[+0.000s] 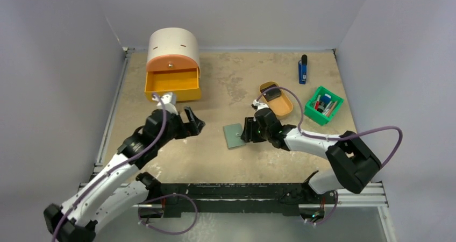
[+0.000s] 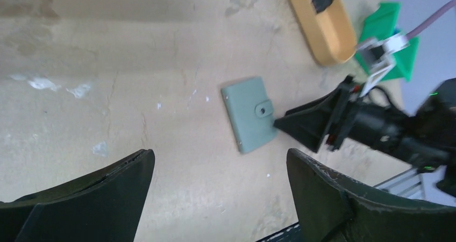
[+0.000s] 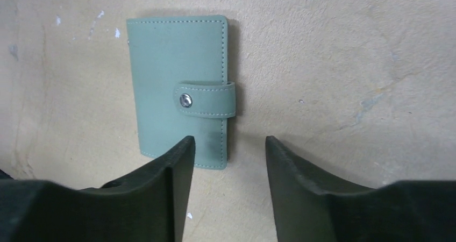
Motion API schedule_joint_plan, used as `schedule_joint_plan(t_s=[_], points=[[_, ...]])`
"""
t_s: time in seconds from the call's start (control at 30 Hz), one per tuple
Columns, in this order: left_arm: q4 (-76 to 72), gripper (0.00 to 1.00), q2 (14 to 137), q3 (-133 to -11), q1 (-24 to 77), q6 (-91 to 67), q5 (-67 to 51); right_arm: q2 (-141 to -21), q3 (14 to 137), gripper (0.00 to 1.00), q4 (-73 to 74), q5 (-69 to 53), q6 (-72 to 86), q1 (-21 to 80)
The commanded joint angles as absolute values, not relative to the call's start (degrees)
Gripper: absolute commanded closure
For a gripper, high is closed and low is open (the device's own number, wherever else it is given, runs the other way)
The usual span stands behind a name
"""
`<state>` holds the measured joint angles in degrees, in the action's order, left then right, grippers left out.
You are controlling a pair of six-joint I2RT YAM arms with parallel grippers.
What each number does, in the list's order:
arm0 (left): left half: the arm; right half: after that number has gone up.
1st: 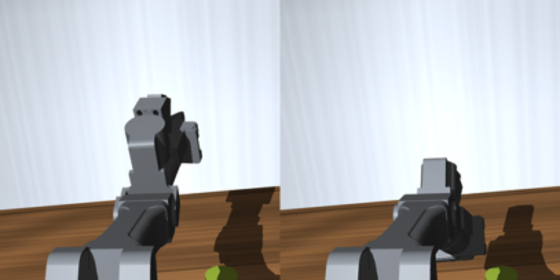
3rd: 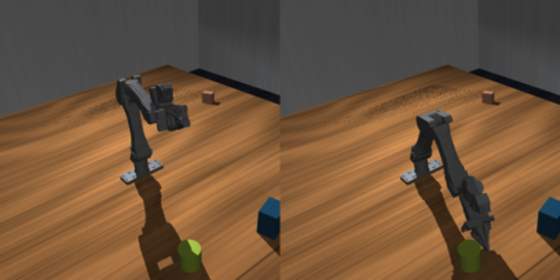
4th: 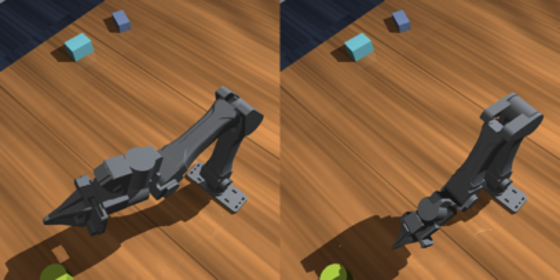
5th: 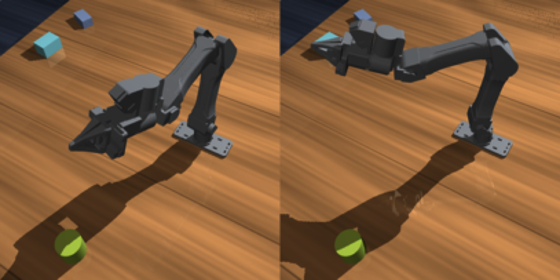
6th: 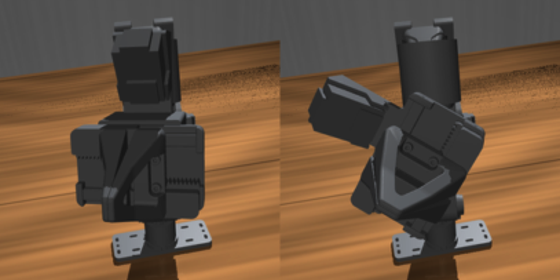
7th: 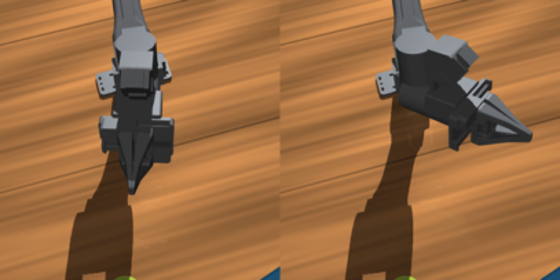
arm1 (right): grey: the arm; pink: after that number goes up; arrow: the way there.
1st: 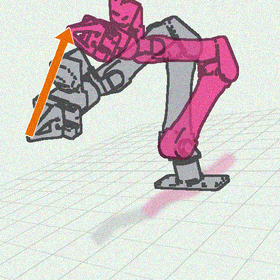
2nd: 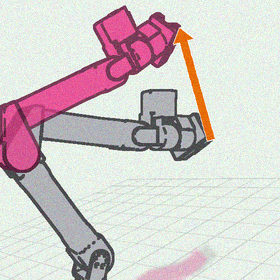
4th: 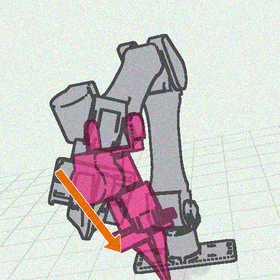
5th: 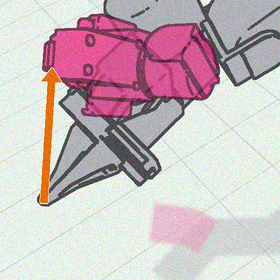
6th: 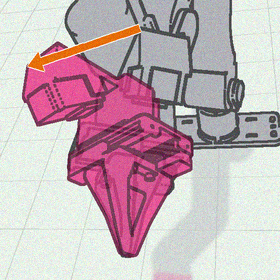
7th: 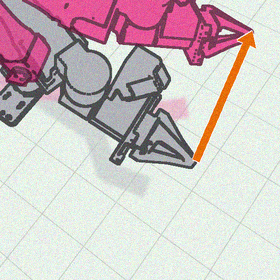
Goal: Put the credit cards into the card holder
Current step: Move the card holder to the center of the board, then open the card holder at the center of the board.
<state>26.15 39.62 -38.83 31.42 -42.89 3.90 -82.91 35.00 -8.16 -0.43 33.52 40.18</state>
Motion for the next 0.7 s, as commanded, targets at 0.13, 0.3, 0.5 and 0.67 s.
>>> schedule_joint_plan(t_s=[0.13, 0.3, 0.5, 0.67], points=[[21.57, 0.03, 55.25, -43.48, 52.82, -47.03, 24.99, -73.66, 34.93, 0.39, -2.68, 4.16, 34.88, 40.46], [16.38, 0.02, 62.42, -40.86, 54.42, -51.46, 27.02, -71.42, 36.22, 0.36, 1.09, 7.11, 33.55, 41.68], [9.54, 0.09, 68.36, -38.68, 54.32, -56.5, 26.99, -72.41, 38.75, 0.38, 3.05, 12.32, 36.75, 44.55], [6.08, 0.13, 72.63, -38.79, 54.07, -59.6, 26.84, -76.5, 44.46, 0.36, 7.78, 13.71, 36.65, 46.57]])
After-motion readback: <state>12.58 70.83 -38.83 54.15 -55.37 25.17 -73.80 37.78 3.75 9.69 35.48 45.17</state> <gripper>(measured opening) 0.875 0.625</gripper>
